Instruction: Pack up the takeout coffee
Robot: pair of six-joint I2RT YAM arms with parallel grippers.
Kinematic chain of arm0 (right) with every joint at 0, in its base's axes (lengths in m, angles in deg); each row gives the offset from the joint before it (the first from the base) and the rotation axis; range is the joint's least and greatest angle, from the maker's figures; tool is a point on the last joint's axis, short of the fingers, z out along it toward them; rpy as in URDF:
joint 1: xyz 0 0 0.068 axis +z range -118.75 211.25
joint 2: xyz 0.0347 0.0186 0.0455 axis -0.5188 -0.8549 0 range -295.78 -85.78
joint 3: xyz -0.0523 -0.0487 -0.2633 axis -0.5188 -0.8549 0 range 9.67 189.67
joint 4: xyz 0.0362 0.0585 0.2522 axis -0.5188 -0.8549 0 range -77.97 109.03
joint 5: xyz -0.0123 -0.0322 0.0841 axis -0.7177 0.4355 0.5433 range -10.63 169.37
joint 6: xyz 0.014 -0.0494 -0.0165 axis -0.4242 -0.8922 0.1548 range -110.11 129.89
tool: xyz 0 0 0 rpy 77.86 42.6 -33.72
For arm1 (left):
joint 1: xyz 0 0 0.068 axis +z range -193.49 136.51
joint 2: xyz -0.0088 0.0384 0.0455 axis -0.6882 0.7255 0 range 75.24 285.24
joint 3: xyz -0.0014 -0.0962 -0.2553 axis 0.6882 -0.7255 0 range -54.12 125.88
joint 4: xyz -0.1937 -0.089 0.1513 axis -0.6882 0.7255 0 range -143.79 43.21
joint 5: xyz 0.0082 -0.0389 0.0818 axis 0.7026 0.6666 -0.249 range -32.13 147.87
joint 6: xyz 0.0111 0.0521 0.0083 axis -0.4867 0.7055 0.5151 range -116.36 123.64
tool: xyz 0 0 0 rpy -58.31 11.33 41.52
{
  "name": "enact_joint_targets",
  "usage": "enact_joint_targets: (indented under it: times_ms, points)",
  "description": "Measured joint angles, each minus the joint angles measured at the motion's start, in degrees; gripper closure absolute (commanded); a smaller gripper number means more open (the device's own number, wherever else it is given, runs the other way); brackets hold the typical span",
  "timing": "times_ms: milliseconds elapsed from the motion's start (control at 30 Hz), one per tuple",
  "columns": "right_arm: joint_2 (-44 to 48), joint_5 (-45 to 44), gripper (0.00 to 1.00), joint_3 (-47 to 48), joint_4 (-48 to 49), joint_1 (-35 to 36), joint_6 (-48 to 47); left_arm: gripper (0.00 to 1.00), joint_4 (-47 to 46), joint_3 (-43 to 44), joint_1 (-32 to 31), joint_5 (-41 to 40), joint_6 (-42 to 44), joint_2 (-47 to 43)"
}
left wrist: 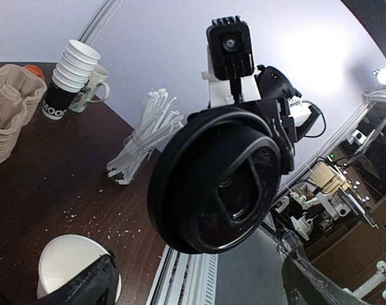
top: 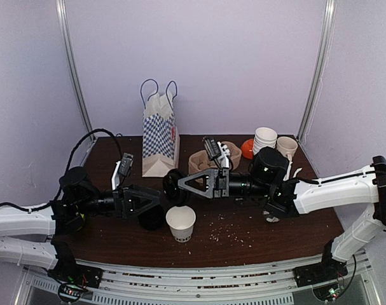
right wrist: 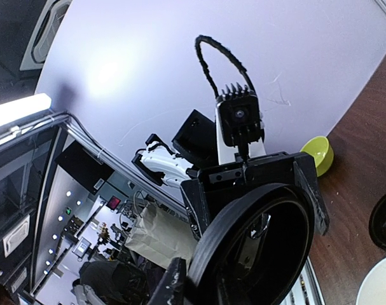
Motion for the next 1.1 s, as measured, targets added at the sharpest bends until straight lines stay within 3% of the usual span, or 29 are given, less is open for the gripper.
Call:
enact_joint_targets:
  times_ms: [100,333,433,767,1100]
  points:
    - [-0.6,1.1,0.95,0.3,2.3,0.1,1.6,0.14,-2.9,0.0,0.0,1.4,-1.1,1.3]
    - [-2.3,2.9,0.98,0.4,6.5,0.5,4.4,0.09,-6.7,0.6,-0.1,3.3,-2.7,4.2]
    - [-2.9,3.8,1.0,0.8,8.3,0.9,5.8,0.12,-7.8,0.6,-0.1,3.5,-3.0,4.5]
    - [-4.8,6.1,1.0,4.3,13.1,2.4,8.5,0.3,-17.4,0.7,-0.5,6.3,-6.3,6.2]
    - [-6.2,7.1,1.0,4.3,16.3,2.7,11.0,0.67,-23.8,0.9,-1.7,7.8,-8.6,6.2]
